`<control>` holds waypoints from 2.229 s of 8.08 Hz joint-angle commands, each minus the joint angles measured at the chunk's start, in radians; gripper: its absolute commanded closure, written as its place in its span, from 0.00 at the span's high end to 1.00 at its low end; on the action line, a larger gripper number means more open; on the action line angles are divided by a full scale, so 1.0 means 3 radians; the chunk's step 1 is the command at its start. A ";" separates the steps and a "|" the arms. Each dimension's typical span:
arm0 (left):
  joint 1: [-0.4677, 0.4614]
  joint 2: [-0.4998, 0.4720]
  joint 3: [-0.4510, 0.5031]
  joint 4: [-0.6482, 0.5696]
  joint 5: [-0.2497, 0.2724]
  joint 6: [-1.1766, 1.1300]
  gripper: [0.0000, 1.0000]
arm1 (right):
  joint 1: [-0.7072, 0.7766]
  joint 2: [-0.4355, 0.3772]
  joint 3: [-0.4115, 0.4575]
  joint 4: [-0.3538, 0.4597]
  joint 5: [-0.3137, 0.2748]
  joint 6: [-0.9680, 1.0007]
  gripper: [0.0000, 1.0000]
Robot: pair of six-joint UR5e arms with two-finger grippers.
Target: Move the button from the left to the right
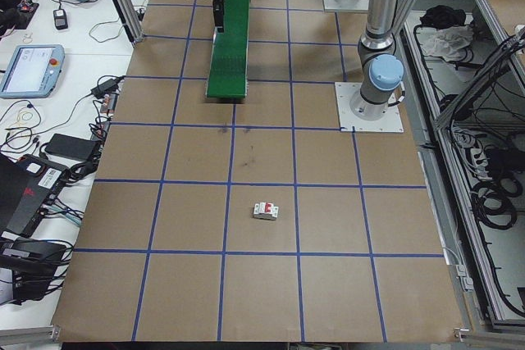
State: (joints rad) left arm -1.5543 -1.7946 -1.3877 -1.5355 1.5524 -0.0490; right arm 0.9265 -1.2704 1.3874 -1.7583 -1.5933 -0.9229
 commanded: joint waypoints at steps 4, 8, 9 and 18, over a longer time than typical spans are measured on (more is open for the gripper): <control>0.0001 0.0000 -0.0002 0.0000 0.0000 0.0005 1.00 | -0.0276 0.0476 0.0176 -0.0468 0.0126 -0.0527 0.00; 0.0001 0.0000 -0.0002 0.0005 0.0000 0.0005 1.00 | -0.0276 0.0609 0.0269 -0.0479 0.0315 -0.0172 0.00; 0.0001 0.0000 -0.0002 0.0005 0.0000 0.0005 1.00 | -0.0281 0.0665 0.0279 -0.0479 0.0310 -0.0155 0.00; 0.0001 0.0000 0.0003 0.0000 0.0000 0.0005 1.00 | -0.0281 0.0732 0.0407 -0.0546 0.0019 0.0085 0.27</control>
State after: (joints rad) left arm -1.5539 -1.7948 -1.3882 -1.5340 1.5524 -0.0475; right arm 0.8422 -1.0564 1.5054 -1.9145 -1.5753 -0.8960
